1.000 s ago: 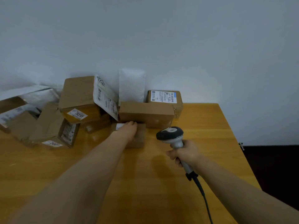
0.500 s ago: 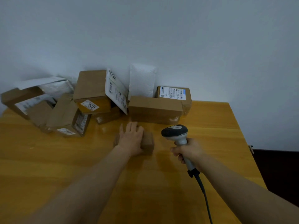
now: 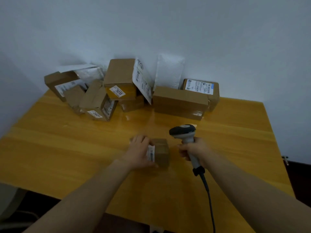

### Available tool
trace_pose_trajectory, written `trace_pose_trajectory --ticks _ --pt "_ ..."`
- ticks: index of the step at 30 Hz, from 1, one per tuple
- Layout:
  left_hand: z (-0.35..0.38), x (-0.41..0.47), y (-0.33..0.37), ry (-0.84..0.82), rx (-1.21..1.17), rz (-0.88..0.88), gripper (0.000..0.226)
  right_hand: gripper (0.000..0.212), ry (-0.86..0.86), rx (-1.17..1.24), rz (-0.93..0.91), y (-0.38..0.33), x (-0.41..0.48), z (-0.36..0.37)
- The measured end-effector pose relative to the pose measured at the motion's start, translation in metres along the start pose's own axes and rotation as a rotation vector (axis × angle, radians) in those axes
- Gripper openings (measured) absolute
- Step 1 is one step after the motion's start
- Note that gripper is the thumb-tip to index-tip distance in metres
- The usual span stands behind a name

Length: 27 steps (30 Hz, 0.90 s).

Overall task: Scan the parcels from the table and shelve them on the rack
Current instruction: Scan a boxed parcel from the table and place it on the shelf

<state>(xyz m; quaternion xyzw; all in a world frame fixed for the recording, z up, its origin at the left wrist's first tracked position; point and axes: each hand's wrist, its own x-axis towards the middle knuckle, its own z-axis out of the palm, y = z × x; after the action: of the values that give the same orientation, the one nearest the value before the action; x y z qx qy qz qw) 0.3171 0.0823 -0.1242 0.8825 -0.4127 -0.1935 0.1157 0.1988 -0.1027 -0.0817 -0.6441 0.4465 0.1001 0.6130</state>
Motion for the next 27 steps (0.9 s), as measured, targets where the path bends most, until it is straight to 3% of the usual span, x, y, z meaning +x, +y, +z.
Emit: trace_pose_trajectory --ticks 3,6,9,11,13,16,22,27 --pt "0.004 -0.016 -0.007 0.103 -0.299 -0.104 0.049 0.018 0.0 0.0 0.002 0.004 0.0 0.009" --pt "0.004 -0.022 -0.016 0.334 -0.391 -0.429 0.047 0.014 -0.012 0.005 0.018 0.009 0.001 0.018" --pt "0.004 -0.019 -0.024 0.185 -0.494 -0.795 0.056 0.015 -0.032 0.045 0.035 0.014 0.003 0.027" --pt "0.01 -0.021 -0.025 0.068 -0.715 -0.913 0.055 0.021 -0.047 0.073 0.051 0.018 0.004 0.034" --pt "0.015 -0.028 -0.019 -0.018 -0.969 -0.945 0.038 0.03 -0.049 0.105 0.071 0.022 0.003 0.042" --pt "0.019 -0.035 -0.015 -0.016 -1.121 -0.869 0.02 0.036 -0.041 0.109 0.067 0.026 0.004 0.049" --pt "-0.008 -0.051 -0.021 -0.051 -1.31 -0.733 0.027 0.04 -0.033 0.152 -0.01 0.013 -0.004 0.035" --pt "-0.043 -0.047 -0.017 0.14 -1.366 -0.741 0.042 0.038 -0.059 0.188 -0.112 -0.007 -0.026 0.02"
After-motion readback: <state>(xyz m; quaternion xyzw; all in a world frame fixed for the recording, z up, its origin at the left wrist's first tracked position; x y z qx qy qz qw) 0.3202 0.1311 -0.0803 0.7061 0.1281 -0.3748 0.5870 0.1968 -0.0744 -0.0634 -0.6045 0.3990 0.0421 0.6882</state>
